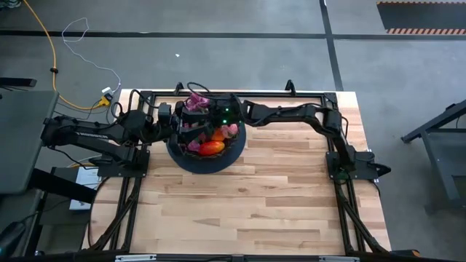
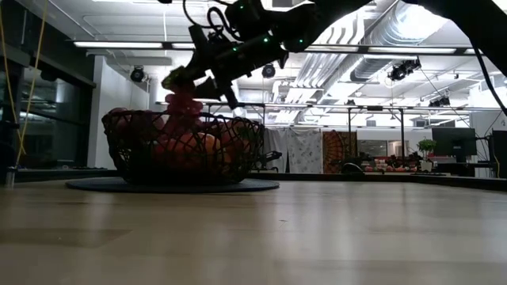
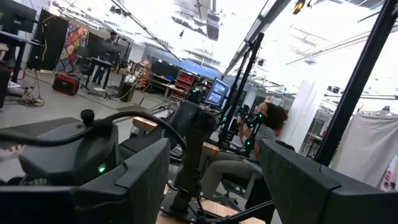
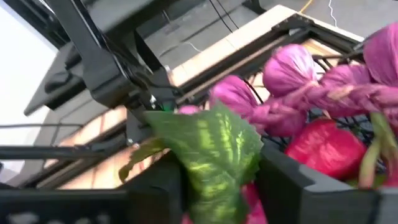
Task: Build produce basket
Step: Put the red grapes into the black wire basket, then return to Home Position
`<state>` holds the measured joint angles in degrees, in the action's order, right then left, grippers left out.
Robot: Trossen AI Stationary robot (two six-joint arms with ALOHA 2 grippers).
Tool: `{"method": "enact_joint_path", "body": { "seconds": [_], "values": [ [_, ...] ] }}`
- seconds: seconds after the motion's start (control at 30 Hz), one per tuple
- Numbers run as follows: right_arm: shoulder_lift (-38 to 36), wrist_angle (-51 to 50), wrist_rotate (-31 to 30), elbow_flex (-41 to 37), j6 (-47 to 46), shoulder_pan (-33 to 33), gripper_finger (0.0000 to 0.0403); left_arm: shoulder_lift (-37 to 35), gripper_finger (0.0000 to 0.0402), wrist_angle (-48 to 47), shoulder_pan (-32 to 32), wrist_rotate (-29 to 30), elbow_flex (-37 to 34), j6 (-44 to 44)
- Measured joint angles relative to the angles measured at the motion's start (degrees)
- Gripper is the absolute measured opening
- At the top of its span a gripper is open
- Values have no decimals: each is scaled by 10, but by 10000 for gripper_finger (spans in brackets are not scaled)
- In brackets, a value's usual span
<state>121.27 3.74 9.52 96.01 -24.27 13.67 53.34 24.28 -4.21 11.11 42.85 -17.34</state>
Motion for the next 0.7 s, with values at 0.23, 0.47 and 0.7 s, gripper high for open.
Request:
{"method": "enact_joint_path", "body": {
  "seconds": [0.23, 0.47, 0.7],
  "values": [
    [-4, -10, 0, 0, 5, 9, 269, 0, 237, 0, 0, 0, 0, 0],
    [-20, 12, 32, 0, 12, 35, 311, 0, 237, -1, 0, 0, 0, 0],
    [-117, -147, 72, -1, 97, 82, 311, 0, 237, -11, 0, 6, 0, 0]
  ]
}}
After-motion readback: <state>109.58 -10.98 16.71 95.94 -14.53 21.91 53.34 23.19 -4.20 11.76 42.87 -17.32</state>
